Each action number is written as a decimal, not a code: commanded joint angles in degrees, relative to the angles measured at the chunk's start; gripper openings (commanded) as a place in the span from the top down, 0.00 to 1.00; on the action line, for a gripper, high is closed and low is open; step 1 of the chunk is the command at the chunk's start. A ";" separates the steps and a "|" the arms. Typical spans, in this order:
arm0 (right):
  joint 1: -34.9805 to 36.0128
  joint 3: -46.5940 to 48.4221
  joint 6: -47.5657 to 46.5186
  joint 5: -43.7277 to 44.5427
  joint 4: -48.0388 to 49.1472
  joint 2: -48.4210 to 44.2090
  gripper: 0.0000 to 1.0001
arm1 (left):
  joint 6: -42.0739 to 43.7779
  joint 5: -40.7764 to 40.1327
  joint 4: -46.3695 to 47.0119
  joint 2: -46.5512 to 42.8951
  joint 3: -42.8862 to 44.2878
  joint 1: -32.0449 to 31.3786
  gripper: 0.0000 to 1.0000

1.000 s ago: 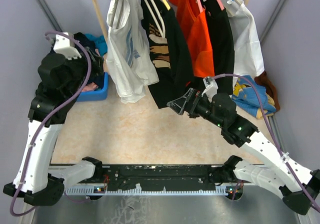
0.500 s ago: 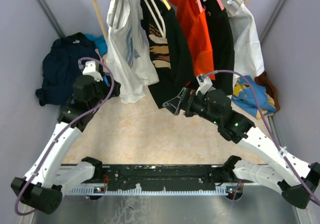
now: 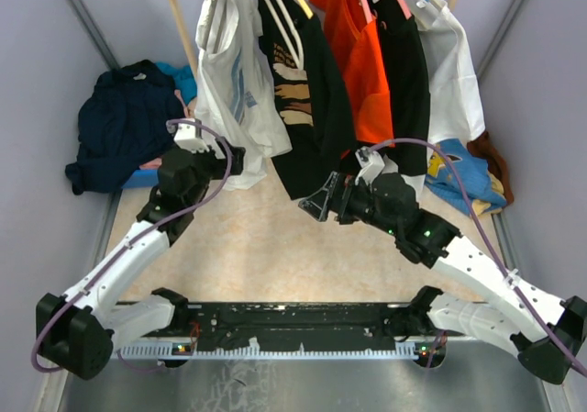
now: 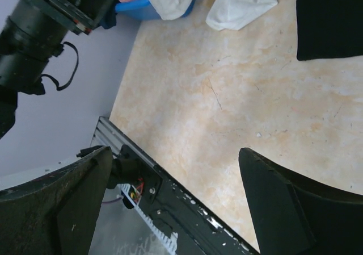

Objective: Place the t-shirt on the hanger

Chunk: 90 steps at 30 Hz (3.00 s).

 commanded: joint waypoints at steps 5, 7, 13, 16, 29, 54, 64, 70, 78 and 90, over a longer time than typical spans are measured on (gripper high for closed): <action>0.45 -2.07 0.47 -0.53 4.05 -2.03 0.07 | 4.38 -8.14 4.69 3.59 7.50 -1.66 0.85; 0.48 -2.36 0.47 -0.43 4.17 -2.37 0.07 | 4.71 -8.34 3.00 3.69 9.04 -1.67 0.99; 0.46 -3.19 0.55 -0.59 4.44 -3.29 0.07 | 5.01 -9.47 -1.80 -1.55 12.01 -2.06 1.00; 0.45 -3.72 0.77 -0.56 4.81 -3.71 0.06 | 5.18 -9.98 -5.32 -4.53 14.40 -2.18 1.00; 0.45 -4.46 1.66 -0.86 5.46 -4.51 0.06 | 6.93 -9.45 -14.30 -8.18 26.39 -2.31 1.00; 1.31 5.02 -7.14 -6.16 -0.54 -0.26 0.05 | 4.84 -9.95 -26.82 -8.19 33.50 -2.30 0.41; 1.36 8.23 -11.95 1.53 -7.22 3.83 0.04 | 0.71 -10.22 -34.00 -9.99 27.78 -2.28 0.36; 1.34 2.50 -10.49 5.10 -3.31 6.15 0.04 | -0.97 -13.50 -35.13 -12.63 21.59 -2.26 0.30; 1.34 0.81 -9.28 -0.96 2.92 14.89 0.04 | -2.68 -24.36 -35.68 -5.99 19.38 -1.89 0.14; 1.34 -1.45 -10.21 -0.50 1.76 14.65 0.01 | -3.99 -13.85 -30.67 -4.19 19.97 4.33 0.01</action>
